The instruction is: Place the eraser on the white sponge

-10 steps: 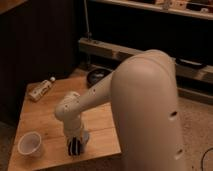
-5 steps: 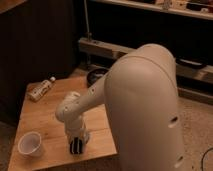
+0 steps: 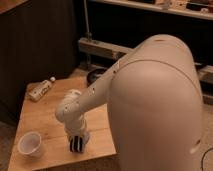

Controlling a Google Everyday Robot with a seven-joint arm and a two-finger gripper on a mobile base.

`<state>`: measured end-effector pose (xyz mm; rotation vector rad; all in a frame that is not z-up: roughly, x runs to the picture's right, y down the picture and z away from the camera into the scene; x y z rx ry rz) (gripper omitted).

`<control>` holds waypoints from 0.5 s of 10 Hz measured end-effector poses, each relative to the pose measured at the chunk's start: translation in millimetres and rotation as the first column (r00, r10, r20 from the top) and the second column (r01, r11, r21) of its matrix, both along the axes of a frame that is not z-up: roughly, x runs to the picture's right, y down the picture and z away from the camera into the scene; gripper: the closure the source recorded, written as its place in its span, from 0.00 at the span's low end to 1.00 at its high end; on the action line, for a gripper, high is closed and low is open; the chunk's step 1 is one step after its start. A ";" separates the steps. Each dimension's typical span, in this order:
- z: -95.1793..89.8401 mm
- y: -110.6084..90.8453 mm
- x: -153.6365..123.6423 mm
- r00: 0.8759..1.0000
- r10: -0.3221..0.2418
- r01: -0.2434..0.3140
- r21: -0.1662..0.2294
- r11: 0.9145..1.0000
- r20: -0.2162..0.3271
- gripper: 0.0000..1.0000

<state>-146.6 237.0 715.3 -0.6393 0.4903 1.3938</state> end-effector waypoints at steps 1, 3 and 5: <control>6.3 6.7 -2.7 1.000 -0.014 0.014 -0.005 1.000 0.000 1.00; 11.7 12.8 -4.0 1.000 -0.023 0.023 -0.016 1.000 -0.005 0.99; 15.2 16.5 -0.9 0.999 -0.025 0.024 -0.036 0.999 -0.022 0.84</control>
